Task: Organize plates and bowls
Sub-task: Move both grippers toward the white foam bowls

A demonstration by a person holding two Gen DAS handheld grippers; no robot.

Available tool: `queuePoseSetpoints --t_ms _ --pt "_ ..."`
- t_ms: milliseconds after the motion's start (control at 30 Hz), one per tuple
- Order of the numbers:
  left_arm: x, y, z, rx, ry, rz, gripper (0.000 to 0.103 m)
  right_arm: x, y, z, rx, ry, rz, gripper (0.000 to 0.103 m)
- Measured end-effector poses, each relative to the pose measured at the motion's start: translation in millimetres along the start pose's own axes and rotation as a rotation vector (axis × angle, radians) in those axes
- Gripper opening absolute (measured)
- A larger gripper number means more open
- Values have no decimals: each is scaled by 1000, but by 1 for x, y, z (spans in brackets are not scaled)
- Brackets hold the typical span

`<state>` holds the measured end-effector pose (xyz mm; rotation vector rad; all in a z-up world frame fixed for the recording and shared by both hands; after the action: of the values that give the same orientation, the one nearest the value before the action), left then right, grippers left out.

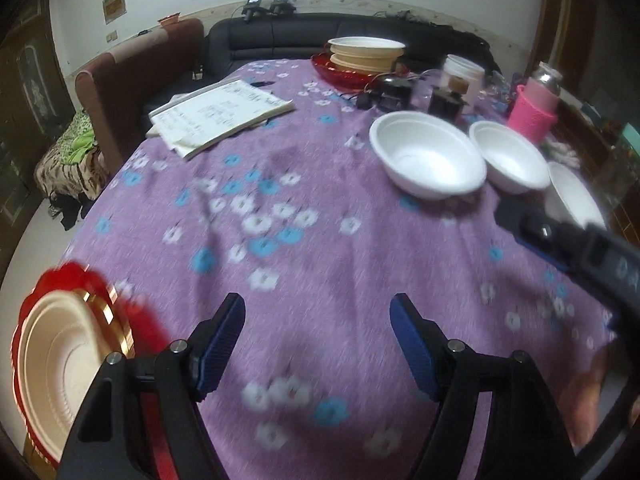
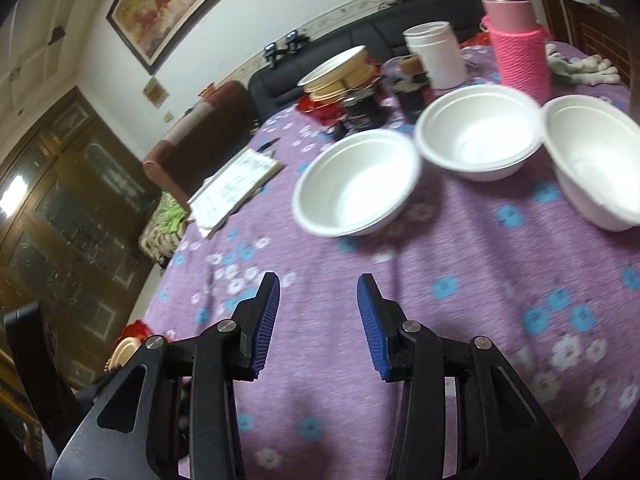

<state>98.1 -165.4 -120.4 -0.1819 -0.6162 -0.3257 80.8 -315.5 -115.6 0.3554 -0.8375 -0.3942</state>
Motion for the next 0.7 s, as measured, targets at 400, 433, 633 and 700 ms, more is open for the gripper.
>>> queuePoseSetpoints --t_ms 400,433,633,700 --pt "75 9 -48 114 -70 207 78 38 -43 -34 -36 77 -141 41" --pt "80 9 -51 122 -69 214 78 41 -44 -37 -36 85 -158 41" --pt "95 14 -69 160 -76 248 78 48 -56 -55 -27 120 -284 41" --pt "94 14 -74 161 -71 246 78 47 -59 -59 -34 118 -316 47"
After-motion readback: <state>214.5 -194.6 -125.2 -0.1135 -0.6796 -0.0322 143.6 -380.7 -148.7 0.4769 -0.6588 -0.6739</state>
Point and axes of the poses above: each gripper's, at about its wrist camera, not at the fingertips, and z roughly against the way its jaws point, y to its left, x to its top, the point moved 10 cm from there along -z, roughly the way its jaws point, and after that the axes turned 5 degrees about z, right-handed, at the moved point
